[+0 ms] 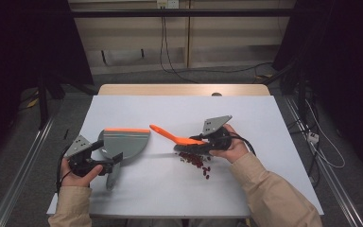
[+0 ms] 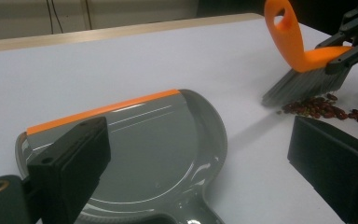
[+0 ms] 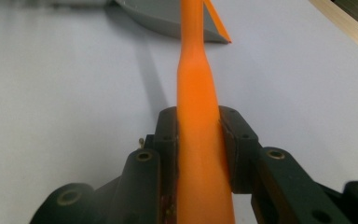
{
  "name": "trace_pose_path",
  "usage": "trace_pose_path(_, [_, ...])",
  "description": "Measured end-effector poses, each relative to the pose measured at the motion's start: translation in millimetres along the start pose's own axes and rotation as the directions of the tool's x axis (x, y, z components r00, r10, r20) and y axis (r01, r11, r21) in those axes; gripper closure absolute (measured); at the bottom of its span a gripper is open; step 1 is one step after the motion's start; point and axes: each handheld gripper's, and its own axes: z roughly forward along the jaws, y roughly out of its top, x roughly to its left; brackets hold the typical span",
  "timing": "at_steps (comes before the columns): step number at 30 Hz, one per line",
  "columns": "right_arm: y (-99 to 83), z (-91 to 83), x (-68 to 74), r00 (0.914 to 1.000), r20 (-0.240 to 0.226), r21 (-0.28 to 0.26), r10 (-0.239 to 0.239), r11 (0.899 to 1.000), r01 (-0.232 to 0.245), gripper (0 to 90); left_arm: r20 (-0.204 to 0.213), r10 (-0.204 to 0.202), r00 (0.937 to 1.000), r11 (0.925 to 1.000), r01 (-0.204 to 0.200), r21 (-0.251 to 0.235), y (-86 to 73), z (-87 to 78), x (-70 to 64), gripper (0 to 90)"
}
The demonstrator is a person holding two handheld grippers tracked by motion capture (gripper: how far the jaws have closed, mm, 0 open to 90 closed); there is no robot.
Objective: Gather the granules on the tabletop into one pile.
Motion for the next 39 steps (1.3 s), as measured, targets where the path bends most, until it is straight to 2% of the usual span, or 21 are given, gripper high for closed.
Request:
trace_pose_path(6, [3.4, -7.8, -2.4, 0.9988, 0.014, -0.044, 0.046, 0.998, -0.046, 71.0, 0.001, -0.006, 1.0, 1.0, 0.006, 0.002, -0.9, 0.4, 1.2, 5.7])
trace_pose_path(11, [10.8, -17.3, 8.7, 0.9978, -0.028, -0.078, 0.06, 0.995, -0.062, 71.0, 0.001, -0.007, 1.0, 1.0, 0.007, 0.002, -0.9, 0.7, 1.0, 5.7])
trace_pose_path(15, [9.1, -18.3, 19.3, 0.9958, -0.062, -0.086, 0.068, 0.994, -0.073, 71.0, 0.002, -0.005, 1.0, 1.0, 0.005, 0.003, -0.9, 1.1, 1.0, 5.7])
trace_pose_path(18, [3.5, -16.5, 21.5, 0.9906, -0.07, -0.093, 0.118, 0.988, -0.124, 71.0, 0.003, -0.003, 1.0, 1.0, 0.003, 0.004, -0.9, 1.4, 0.5, 5.7])
trace_pose_path(20, [-0.1, -15.9, 23.0, 0.9852, -0.066, -0.106, 0.158, 0.981, -0.164, 71.0, 0.004, -0.003, 1.0, 1.0, 0.003, 0.003, -0.7, 1.4, 0.1, 5.7])
trace_pose_path(22, [-3.3, -15.5, 25.7, 0.9767, -0.071, -0.127, 0.203, 0.969, -0.21, 71.0, 0.005, -0.006, 1.0, 1.0, 0.006, 0.001, -1.0, 1.6, 0.2, 5.7])
trace_pose_path(24, [-6.3, -15.3, 29.4, 0.9644, -0.086, -0.154, 0.25, 0.953, -0.261, 71.0, 0.005, -0.001, 1.0, 1.0, 0.001, 0.008, -1.2, 1.5, 0.7, 5.7])
trace_pose_path(26, [-8.9, -14.4, 34.5, 0.9551, -0.104, -0.176, 0.278, 0.94, -0.292, 71.0, 0.005, -0.004, 1.0, 1.0, 0.004, 0.005, -1.2, 1.6, 0.5, 5.7])
trace_pose_path(29, [-14.3, -11.3, 43.5, 0.9378, -0.158, -0.175, 0.309, 0.926, -0.335, 71.1, 0.002, -0.006, 1.0, 1.0, 0.006, 0.001, -0.9, 1.0, 0.9, 5.7])
trace_pose_path(30, [-16.7, -10.4, 46.0, 0.931, -0.184, -0.168, 0.315, 0.923, -0.346, 71.1, 0.0, -0.008, 1.0, 1.0, 0.008, 0.0, -0.8, 0.9, 1.1, 5.7])
trace_pose_path(32, [-22.4, -9.3, 49.1, 0.9231, -0.212, -0.158, 0.321, 0.921, -0.356, 71.1, -0.001, -0.009, 1.0, 1.0, 0.009, 0.0, -0.8, 0.8, 1.2, 5.7])
trace_pose_path(33, [-25.4, -8.7, 49.8, 0.9227, -0.218, -0.151, 0.318, 0.923, -0.354, 71.1, 0.0, -0.005, 1.0, 1.0, 0.005, 0.003, -0.7, 0.7, 1.5, 5.7])
trace_pose_path(36, [-30.5, -8.8, 47.3, 0.9356, -0.205, -0.144, 0.287, 0.937, -0.319, 71.1, 0.001, -0.006, 1.0, 1.0, 0.006, 0.002, -0.6, 1.6, 1.3, 5.7])
trace_pose_path(39, [-32.2, -7.9, 39.4, 0.9423, -0.19, -0.149, 0.276, 0.941, -0.305, 71.1, 0.001, -0.006, 1.0, 1.0, 0.006, 0.001, -0.5, 2.0, 0.8, 5.7])
